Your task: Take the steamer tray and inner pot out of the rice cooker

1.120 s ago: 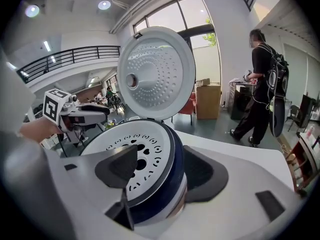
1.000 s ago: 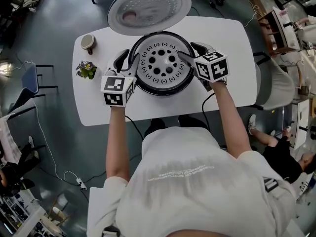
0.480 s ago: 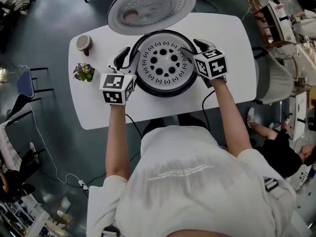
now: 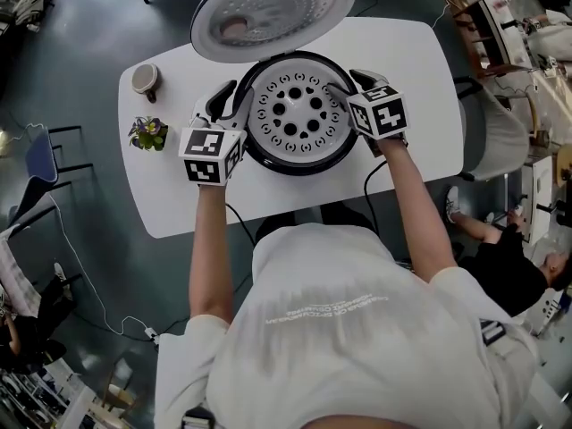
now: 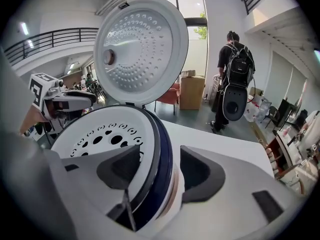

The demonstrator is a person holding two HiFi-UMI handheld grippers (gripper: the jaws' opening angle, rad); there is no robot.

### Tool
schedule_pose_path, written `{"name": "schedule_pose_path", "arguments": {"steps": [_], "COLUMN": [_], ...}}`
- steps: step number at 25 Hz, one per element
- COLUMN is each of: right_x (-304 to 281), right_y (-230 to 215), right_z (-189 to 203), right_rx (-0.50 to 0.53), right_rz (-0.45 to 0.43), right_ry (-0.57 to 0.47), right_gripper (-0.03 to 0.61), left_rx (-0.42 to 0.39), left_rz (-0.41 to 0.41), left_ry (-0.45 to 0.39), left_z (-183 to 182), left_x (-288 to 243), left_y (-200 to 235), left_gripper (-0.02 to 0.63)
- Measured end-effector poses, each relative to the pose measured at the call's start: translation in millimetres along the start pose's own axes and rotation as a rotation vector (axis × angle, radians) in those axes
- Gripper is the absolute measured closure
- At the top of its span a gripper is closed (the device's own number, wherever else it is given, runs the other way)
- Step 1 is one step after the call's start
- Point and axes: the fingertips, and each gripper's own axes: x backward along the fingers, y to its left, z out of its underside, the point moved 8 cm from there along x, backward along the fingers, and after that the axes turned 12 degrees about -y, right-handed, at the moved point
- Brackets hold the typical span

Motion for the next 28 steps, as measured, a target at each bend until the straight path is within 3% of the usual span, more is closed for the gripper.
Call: {"name": "schedule_pose_path", "arguments": {"steps": [11, 15, 22, 28], "right_x": [5, 9, 15, 25], "right_y": [3, 5, 13, 9], "right_z": [-15, -16, -17, -17], "right_rx": [0.044, 0.033, 0.036, -0.009], "right_rz": [0.040, 0.031, -0.050, -0.047], "right_ry": [0.017, 0.018, 0.058, 0.022], "right_gripper": [0.331, 0.350, 0.445, 0.448], "left_rx": [0.007, 0.009, 0.012, -0.001], "left_rz": [0.024, 0.021, 0.022, 0.027], "left_ry": [-0.018, -0.025, -0.029, -0.043], "left_z": [0, -1, 0, -11], "left_x": [-2, 3, 12, 11], "left_y": [12, 13, 14, 7], "left_gripper": [0.483, 0.485, 0.492, 0.500]}}
